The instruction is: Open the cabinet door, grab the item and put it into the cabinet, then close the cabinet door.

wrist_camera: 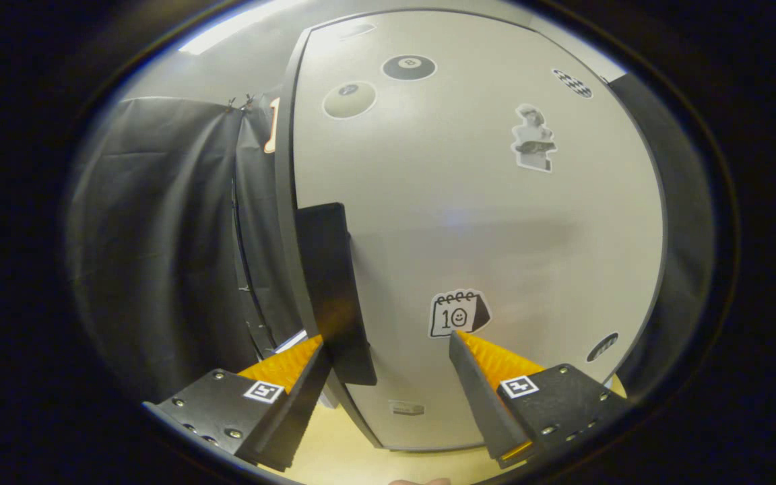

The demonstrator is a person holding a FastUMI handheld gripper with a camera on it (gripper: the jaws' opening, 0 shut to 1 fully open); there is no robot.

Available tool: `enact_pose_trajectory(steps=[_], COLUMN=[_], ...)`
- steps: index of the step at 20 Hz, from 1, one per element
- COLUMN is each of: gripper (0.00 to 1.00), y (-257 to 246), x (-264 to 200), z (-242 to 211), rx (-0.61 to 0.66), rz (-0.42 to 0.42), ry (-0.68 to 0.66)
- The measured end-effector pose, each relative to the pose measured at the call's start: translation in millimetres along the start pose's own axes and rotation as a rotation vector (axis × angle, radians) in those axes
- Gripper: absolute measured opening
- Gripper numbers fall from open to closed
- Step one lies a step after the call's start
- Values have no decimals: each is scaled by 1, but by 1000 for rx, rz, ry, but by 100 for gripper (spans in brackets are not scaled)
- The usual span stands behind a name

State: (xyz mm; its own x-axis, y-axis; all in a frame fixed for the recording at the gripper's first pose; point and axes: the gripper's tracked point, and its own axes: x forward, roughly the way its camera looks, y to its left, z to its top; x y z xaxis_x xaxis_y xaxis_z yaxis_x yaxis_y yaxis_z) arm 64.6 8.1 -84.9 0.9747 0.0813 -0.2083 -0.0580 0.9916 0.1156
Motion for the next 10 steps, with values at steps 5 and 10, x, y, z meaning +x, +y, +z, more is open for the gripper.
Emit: enact_pose_trajectory(steps=[5,10], gripper=[100,100], y=[3,-1], x=[-12,-53], z=[10,53], rx=[-3,9], rz=[36,109], ry=[-35,-167])
